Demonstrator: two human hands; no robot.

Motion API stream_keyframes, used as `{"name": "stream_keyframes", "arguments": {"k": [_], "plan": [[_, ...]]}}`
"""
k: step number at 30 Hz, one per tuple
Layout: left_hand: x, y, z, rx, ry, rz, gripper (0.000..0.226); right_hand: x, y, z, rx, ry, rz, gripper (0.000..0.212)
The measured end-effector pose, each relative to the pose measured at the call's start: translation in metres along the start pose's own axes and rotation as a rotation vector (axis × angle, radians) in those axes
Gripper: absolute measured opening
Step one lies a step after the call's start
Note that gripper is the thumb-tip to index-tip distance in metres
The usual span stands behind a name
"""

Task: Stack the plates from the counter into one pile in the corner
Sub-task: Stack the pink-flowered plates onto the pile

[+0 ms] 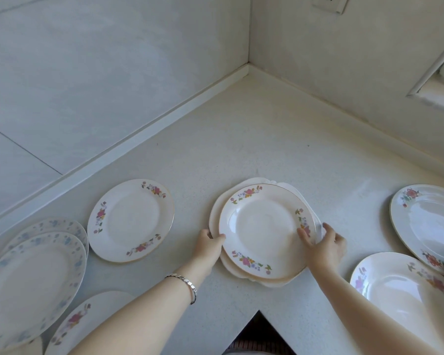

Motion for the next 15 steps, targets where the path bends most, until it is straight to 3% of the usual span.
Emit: {"name": "stream_keyframes", "arguments": {"k": [3,7,12,15], "plan": [[-0.001,0.004,-0.002,-0.061,0.064,-0.137,0.012,0.004,-0.005,-0.006,0.026,0.083,-0.008,0.055],[-0.009,0.011,-0.008,-0.078,0.050,-0.140,0.011,0.009,-0.007,-0.012,0.016,0.154,-0.016,0.037],[-0.039,0.027,-0.023,-0.116,0.044,-0.211,0.007,0.024,-0.004,-0.026,-0.027,0.254,-0.090,0.032],[-0.060,0.035,-0.022,-0.146,-0.023,-0.300,0.011,0.033,0.004,-0.036,-0.040,0.290,-0.138,0.045]]}}
Point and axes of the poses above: each hand's wrist, its own z-axis towards the middle knuckle, its own x-axis out of the palm, y = z × x, the point moved 2 cm from there along z, towards the middle knuckle, and after that the axes turned 7 degrees about y, right-handed, at the moved point
